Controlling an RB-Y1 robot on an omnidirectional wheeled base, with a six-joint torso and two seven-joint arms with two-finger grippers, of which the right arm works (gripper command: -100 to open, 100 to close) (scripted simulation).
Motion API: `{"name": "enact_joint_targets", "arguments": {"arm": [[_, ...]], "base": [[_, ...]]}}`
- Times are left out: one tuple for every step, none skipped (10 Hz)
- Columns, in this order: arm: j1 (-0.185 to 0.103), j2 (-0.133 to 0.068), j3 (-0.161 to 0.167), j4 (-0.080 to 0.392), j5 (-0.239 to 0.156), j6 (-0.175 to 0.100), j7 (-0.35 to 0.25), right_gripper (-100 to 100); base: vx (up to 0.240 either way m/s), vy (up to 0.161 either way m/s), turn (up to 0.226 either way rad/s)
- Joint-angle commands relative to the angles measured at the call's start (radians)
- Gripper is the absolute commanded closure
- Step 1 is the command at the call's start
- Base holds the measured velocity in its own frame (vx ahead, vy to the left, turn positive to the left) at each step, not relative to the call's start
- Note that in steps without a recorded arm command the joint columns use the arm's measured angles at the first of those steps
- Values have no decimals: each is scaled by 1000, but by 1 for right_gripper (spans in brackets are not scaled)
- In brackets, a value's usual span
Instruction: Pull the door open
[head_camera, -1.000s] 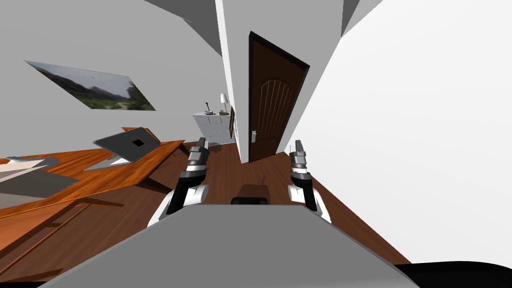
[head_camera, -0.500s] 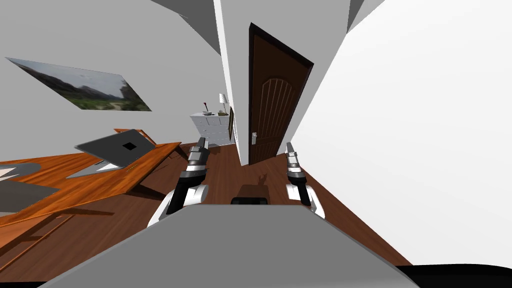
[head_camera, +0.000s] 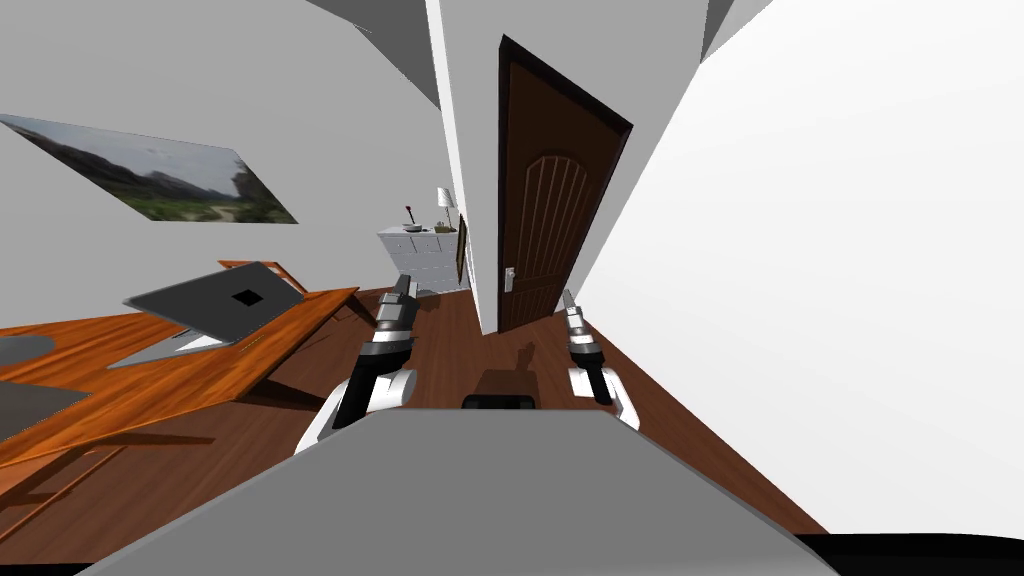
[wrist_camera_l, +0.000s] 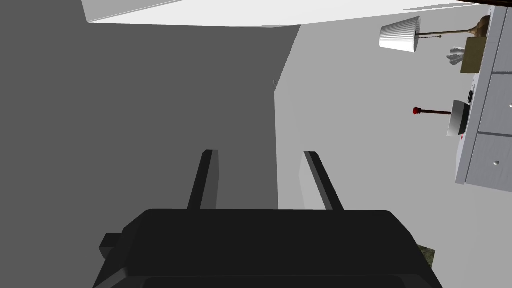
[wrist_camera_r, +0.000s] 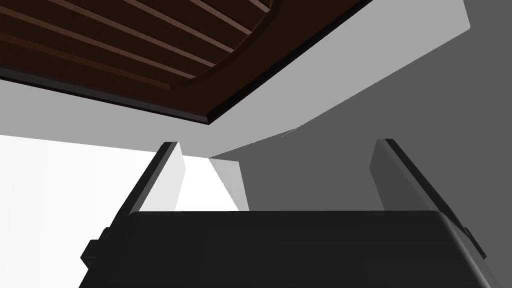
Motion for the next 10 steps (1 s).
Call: {"name": "enact_joint_targets", "arguments": {"arm": [[-7, -3, 3, 28, 24, -7, 21, -100], [-18, -7, 6, 62, 54, -9, 44, -100], [-24, -9, 7, 79, 69, -11, 56, -100], [-31, -11, 9, 96, 84, -12, 67, -100], [-37, -13, 10, 113, 98, -14, 79, -100], [-49, -17, 13, 147, 128, -17, 102, -100], [-55, -19, 15, 164, 143, -18, 113, -100], [-61, -21, 16, 181, 158, -20, 125, -100], [-73, -25, 19, 215, 188, -23, 148, -100], [-79, -27, 20, 232, 202, -24, 160, -100]], "base": [[106, 17, -8], [146, 16, -9], [140, 29, -6], [100, 43, -7], [103, 37, -9], [151, 35, -10], [154, 42, -8], [116, 25, -9], [123, 34, -9], [144, 28, -10]]}}
